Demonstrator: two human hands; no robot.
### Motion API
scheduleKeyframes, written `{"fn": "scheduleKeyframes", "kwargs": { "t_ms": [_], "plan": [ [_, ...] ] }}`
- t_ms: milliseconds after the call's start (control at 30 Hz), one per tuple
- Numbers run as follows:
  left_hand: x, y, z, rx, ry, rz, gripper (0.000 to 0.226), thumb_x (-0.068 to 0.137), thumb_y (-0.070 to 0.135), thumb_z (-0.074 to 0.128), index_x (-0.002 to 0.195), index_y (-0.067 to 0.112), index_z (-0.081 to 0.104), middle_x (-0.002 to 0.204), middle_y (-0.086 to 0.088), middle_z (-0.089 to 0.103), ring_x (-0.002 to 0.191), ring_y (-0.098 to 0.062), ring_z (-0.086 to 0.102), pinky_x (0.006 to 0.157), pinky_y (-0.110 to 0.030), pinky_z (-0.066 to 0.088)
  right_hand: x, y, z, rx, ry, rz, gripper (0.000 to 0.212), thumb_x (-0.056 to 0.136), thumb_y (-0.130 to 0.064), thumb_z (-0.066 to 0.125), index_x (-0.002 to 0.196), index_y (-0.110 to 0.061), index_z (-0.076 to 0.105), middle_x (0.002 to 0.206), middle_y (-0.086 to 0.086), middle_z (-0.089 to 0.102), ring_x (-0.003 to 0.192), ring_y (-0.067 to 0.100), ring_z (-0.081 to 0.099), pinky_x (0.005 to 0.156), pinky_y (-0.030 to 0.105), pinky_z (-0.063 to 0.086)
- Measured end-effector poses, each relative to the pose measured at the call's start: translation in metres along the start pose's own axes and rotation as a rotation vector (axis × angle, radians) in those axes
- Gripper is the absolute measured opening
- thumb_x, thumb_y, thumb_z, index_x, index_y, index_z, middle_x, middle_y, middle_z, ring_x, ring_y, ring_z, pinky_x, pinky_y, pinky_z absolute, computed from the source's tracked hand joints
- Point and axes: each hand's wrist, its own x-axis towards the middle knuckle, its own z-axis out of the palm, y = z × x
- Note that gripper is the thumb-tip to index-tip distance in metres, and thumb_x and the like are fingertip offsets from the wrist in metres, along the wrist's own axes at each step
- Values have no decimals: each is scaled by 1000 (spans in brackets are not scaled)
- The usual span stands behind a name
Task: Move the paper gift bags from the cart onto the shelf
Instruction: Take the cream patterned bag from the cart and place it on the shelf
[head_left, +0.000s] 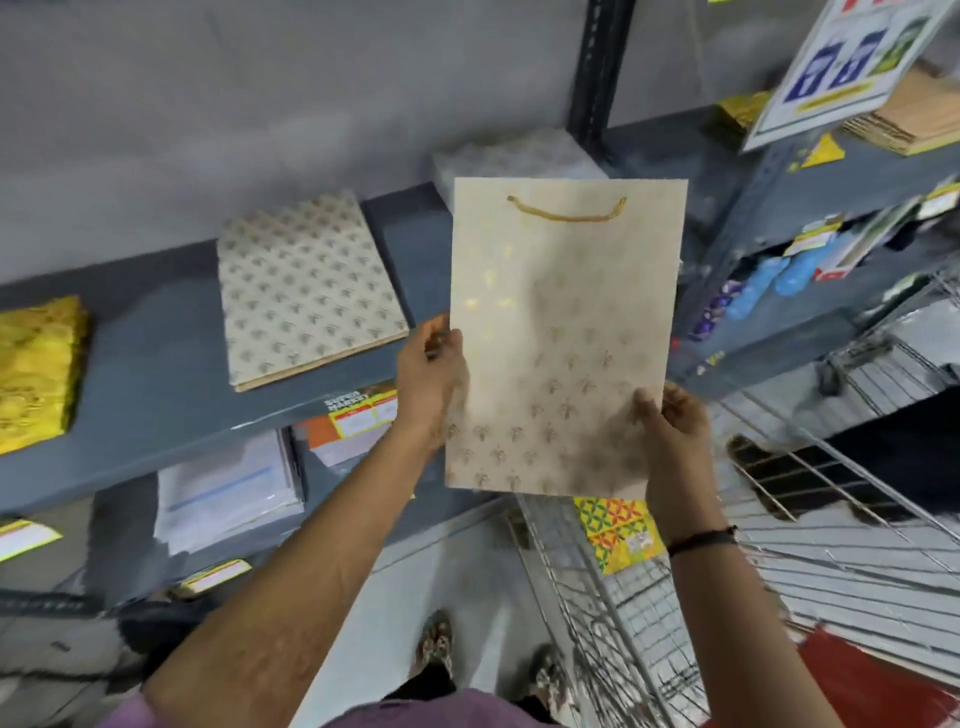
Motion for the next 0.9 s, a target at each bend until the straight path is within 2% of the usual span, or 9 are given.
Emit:
{"fn": "scheduleKeyframes", "kwargs": {
  "t_ms": [133,200,267,333,400,533,700,800,900],
  "plan": [
    [15,6,-54,-61,65,3,31,97,-4,42,125,-8,54,85,-8,49,78,-16,46,72,-17,42,-21,6,54,96,-32,67,24,93,-8,51,107,10,50,87,15,53,73,22,49,59,30,40],
    [20,5,-69,-33,80,24,33,96,-6,42,126,-6,55,96,-9,52,91,-20,47,90,-28,47,-28,5,71,105,-36,74,11,93,-8,51,100,0,53,81,11,56,69,21,51,59,29,42],
    [28,1,-82,-58,97,12,33,96,-6,43,126,-4,55,92,-6,53,94,-19,47,100,-39,45,-32,6,86,103,-26,74,5,92,-8,51,97,-7,54,79,4,58,66,15,54,57,27,45],
    [37,-3,-90,-67,113,19,31,95,-4,45,123,-3,58,80,1,52,86,-16,48,85,-35,47,-32,5,96,102,-30,76,17,92,-8,51,106,2,52,85,9,59,70,18,55,61,29,46],
    [44,-5,-97,-57,127,42,29,95,-2,47,120,-2,61,81,0,53,77,-10,47,74,-23,43,-32,4,105,89,-48,86,22,93,-7,51,109,8,51,90,15,58,76,22,55,66,33,46],
    [56,-8,-105,-103,150,46,29,95,5,49,121,4,62,89,0,58,83,-11,51,79,-19,45,-29,-1,117,71,-50,119,8,92,-9,52,99,-6,56,90,8,63,76,19,60,66,31,51],
    [74,-7,-125,-80,290,121,31,92,5,52,122,8,60,103,-3,62,86,-10,56,80,-17,49,-21,-10,149,43,-46,132,25,88,-5,57,113,-2,58,94,14,60,81,23,58,63,26,50],
    [94,-2,-148,-80,373,168,32,91,0,51,122,2,61,112,-8,66,88,-10,61,70,-4,49,0,-17,188,9,-74,102,26,84,1,59,106,-13,61,93,8,63,89,29,60,71,39,50],
    [124,6,-173,-22,434,208,36,90,-7,46,123,-1,60,122,-14,66,99,-11,59,77,-4,47,30,-25,236,-69,-112,52,29,82,4,60,106,-11,64,104,14,69,97,31,64,82,42,53]
  ]
}}
